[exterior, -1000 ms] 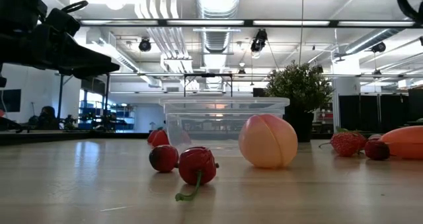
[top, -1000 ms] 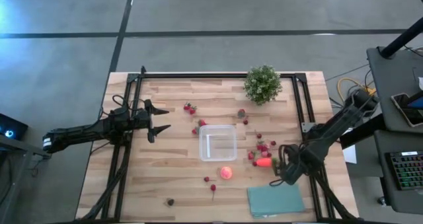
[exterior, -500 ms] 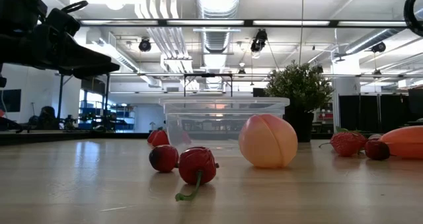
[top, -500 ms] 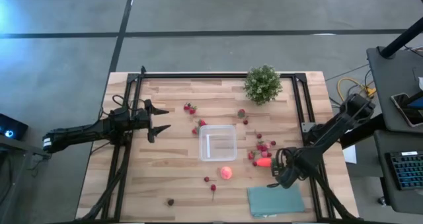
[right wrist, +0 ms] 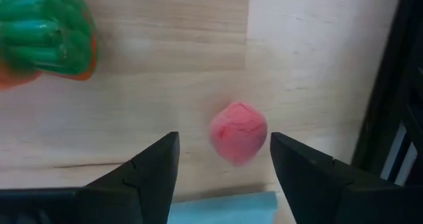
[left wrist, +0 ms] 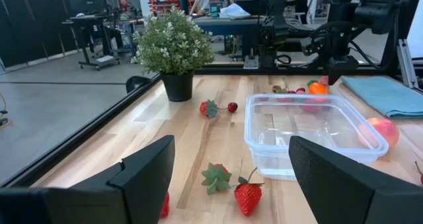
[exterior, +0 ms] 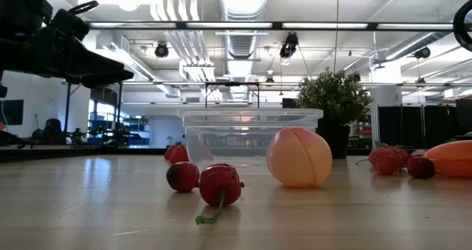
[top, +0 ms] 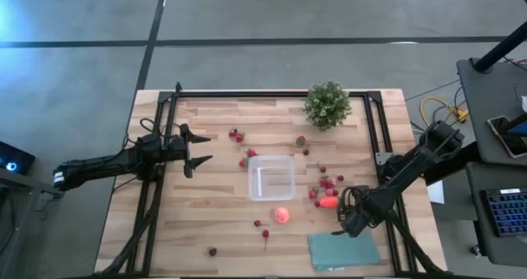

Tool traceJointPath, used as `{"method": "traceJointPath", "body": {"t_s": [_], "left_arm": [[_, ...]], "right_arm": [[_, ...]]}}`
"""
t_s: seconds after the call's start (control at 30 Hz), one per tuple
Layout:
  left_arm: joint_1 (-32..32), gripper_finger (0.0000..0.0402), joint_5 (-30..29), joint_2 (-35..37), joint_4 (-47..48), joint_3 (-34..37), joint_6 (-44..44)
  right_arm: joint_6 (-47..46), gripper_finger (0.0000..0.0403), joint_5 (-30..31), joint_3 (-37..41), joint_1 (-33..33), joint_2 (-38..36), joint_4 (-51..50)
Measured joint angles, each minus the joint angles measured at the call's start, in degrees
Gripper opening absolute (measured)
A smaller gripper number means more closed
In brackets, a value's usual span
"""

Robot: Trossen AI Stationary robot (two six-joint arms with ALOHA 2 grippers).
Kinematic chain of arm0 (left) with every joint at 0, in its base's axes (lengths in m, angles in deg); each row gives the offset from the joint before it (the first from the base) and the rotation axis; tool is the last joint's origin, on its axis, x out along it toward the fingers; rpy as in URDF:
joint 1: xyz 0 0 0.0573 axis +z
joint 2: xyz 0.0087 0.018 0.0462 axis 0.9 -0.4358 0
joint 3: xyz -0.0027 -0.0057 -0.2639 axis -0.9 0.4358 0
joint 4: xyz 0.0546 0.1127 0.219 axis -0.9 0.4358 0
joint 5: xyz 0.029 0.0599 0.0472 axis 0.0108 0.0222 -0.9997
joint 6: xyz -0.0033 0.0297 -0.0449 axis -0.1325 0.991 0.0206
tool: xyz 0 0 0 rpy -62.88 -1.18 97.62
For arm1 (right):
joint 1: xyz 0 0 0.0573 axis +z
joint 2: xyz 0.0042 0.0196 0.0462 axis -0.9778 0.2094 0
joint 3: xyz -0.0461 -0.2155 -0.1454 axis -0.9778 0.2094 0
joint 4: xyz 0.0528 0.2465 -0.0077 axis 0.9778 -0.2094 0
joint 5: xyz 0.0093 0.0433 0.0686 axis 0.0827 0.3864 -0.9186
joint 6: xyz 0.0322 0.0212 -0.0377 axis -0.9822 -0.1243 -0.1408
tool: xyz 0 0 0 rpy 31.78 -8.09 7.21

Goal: Pick and placing Produce into tupperware
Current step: Put the peach into the transparent bin

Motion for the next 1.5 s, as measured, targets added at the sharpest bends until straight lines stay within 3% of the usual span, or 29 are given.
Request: {"method": "traceJointPath", "body": {"t_s": [0.53, 0.9, 1.13, 1.3, 1.5], "left_arm": [[0.0, 0.0283, 0.0, 0.0, 0.0, 0.0, 0.0], [0.0, 0.0283, 0.0, 0.0, 0.0, 0.0, 0.0], [0.0, 0.0283, 0.0, 0.0, 0.0, 0.0, 0.0], [0.0, 0.0283, 0.0, 0.0, 0.0, 0.0, 0.0], [0.0, 0.0283, 0.0, 0.0, 0.0, 0.0, 0.0]], "right_arm": [[2.0, 0.0122, -0.2, 1.3, 0.0, 0.7, -0.2], [3.1, 0.0110, 1.8, 1.3, 0.0, -1.2, 0.6], [9.5, 0.0109, 17.5, -1.5, -0.1, -8.3, 2.1], [22.0, 0.0109, 31.4, -2.3, -2.2, -15.0, 7.4], [44.5, 0.0109, 34.1, -2.2, -13.0, -19.4, 11.2]]}}
